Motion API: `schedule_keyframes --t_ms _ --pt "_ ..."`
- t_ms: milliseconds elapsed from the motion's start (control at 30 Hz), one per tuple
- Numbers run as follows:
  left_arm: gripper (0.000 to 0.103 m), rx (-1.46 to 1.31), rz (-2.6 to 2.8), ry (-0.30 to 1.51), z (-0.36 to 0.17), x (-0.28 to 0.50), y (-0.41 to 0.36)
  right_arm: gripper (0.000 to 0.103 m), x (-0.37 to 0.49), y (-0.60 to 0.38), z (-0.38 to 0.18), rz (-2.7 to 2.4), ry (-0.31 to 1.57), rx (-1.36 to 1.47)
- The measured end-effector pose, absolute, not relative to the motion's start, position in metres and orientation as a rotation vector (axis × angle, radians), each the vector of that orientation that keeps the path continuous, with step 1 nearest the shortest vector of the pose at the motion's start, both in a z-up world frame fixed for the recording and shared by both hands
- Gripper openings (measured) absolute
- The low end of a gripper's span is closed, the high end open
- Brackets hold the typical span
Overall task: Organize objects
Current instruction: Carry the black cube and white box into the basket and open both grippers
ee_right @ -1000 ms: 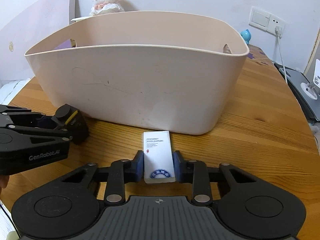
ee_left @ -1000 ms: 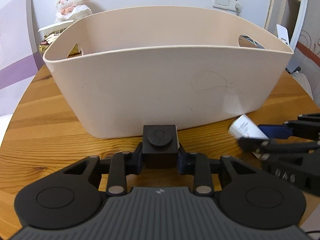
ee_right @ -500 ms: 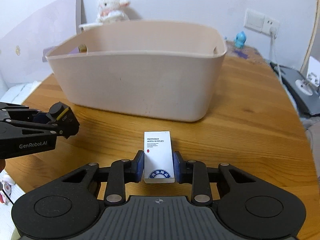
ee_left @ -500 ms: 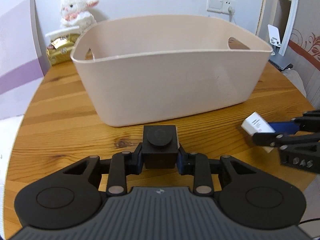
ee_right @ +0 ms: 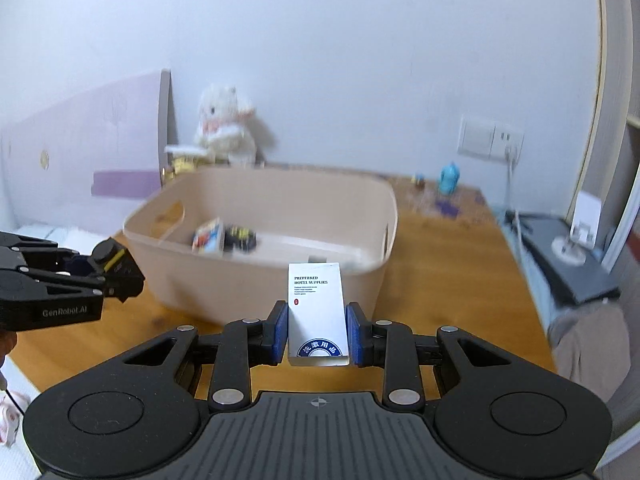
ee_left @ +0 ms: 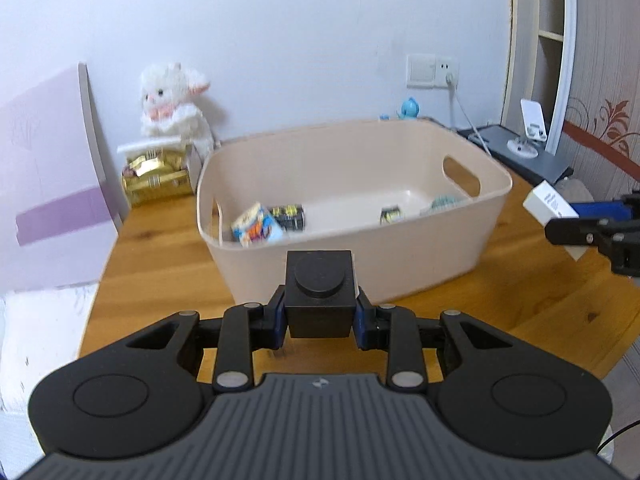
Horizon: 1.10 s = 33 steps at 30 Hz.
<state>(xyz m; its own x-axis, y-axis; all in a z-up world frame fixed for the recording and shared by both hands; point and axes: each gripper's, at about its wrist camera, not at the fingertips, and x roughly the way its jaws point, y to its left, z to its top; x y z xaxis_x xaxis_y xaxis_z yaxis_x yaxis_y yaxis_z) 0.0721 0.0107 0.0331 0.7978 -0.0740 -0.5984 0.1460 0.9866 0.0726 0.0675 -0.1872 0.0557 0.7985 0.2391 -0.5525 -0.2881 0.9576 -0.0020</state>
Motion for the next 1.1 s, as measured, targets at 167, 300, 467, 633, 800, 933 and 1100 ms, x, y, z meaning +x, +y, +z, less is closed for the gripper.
schedule_keyframes --t_ms 167,300,467,633,800,933,1100 --pt "0.034 0.118 -0.112 0.581 0.054 0.082 0.012 0.029 0.084 -0.188 0.079 0.267 0.517 -0.101" --pt "0.034 0.113 -0.084 0.557 0.065 0.097 0.012 0.029 0.102 -0.192 0.091 0.240 0.476 -0.080" --pt "0.034 0.118 -0.048 0.577 0.066 0.132 0.009 0.029 0.130 -0.195 0.095 0.215 0.477 -0.055" --pt "0.034 0.133 -0.021 0.628 0.054 0.166 0.005 0.029 0.160 -0.191 0.087 0.196 0.525 -0.081" --pt "0.034 0.131 -0.001 0.693 0.036 0.195 0.000 0.029 0.185 -0.183 0.073 0.203 0.605 -0.106" --pt "0.034 0.122 0.012 0.789 0.019 0.212 -0.001 0.029 0.199 -0.173 0.056 0.228 0.677 -0.103" --pt "0.034 0.151 0.037 0.850 0.003 0.220 -0.001 0.029 0.208 -0.163 0.030 0.236 0.749 -0.115"
